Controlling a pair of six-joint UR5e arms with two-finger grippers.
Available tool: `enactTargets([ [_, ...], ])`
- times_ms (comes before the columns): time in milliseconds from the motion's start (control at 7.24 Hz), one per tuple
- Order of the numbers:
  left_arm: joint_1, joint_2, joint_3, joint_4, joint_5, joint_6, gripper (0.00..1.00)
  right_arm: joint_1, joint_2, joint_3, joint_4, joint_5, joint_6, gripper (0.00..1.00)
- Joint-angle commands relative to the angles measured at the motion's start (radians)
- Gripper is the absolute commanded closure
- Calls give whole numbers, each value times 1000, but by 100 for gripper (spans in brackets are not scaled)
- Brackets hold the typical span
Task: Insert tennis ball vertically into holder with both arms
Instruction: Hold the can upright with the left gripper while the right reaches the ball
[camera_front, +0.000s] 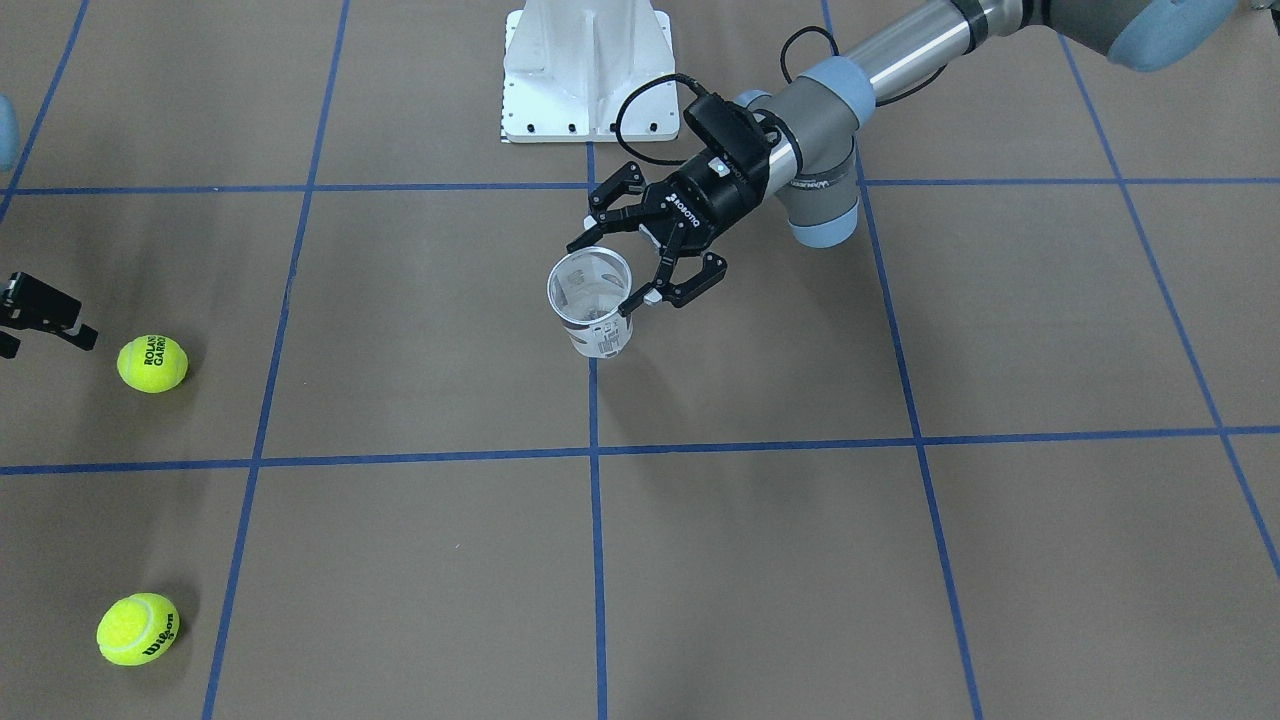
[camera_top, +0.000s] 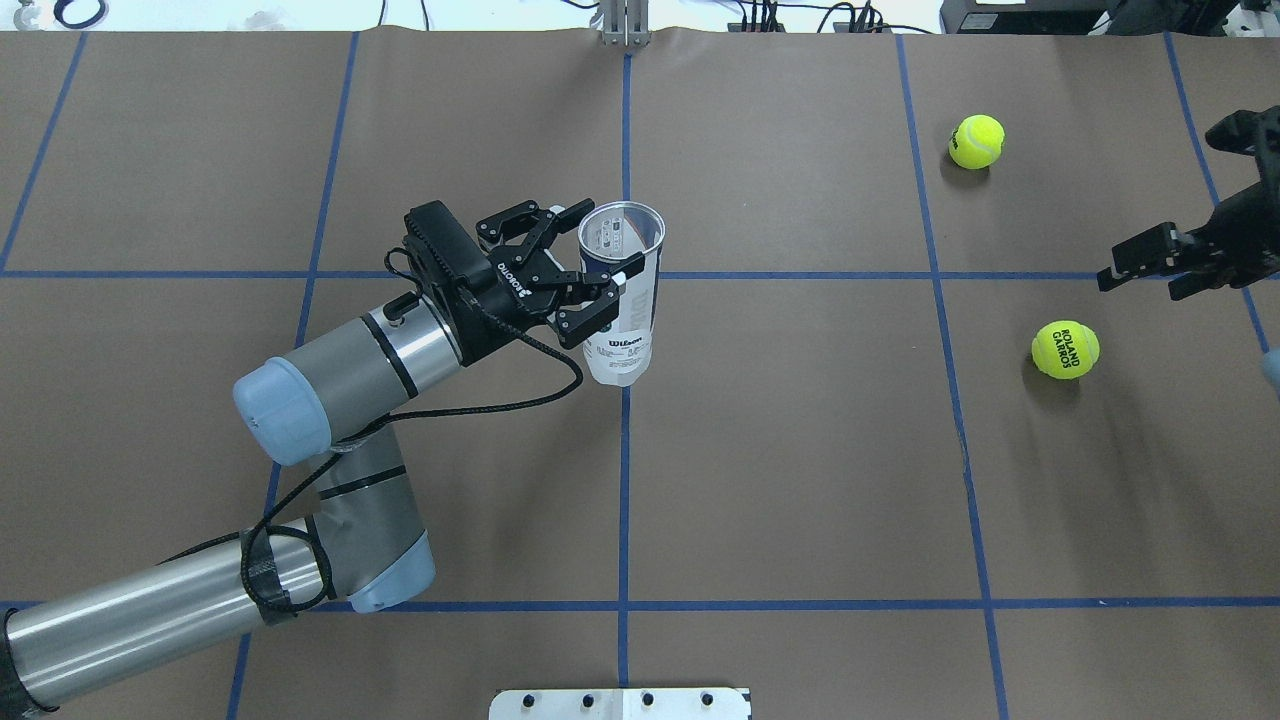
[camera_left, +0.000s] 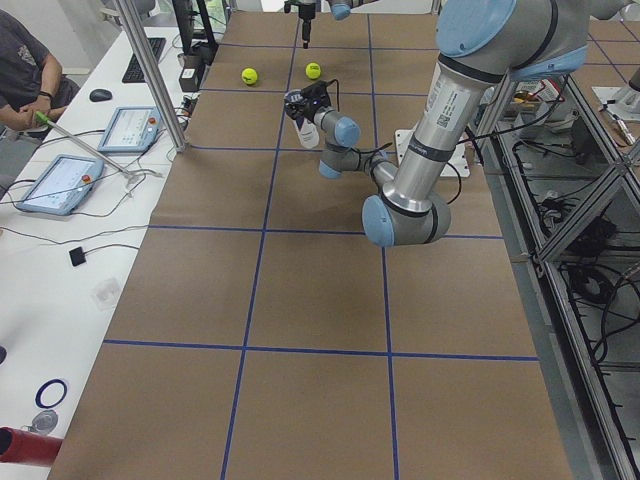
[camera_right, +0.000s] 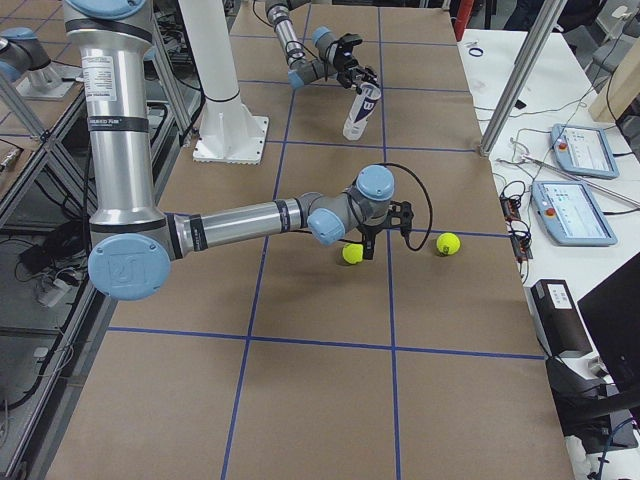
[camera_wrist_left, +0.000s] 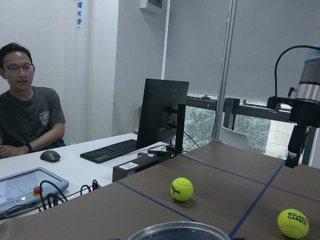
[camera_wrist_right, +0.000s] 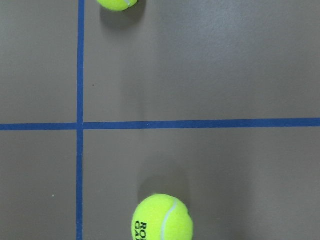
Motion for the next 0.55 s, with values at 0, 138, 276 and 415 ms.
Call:
enactTargets([
  [0,10,3,4,-11,6,-1,35,-104,2,1,0,-97,68,1],
  [138,30,8,6,-25,6,1,35,-113,2,1,0,-108,71,1],
  [276,37,12,12,-39,9,2,34,-116,2,1,-2,-109,71,1],
  [415,44,12,17,-63,24,5,34,-115,2,1,-2,-109,71,1],
])
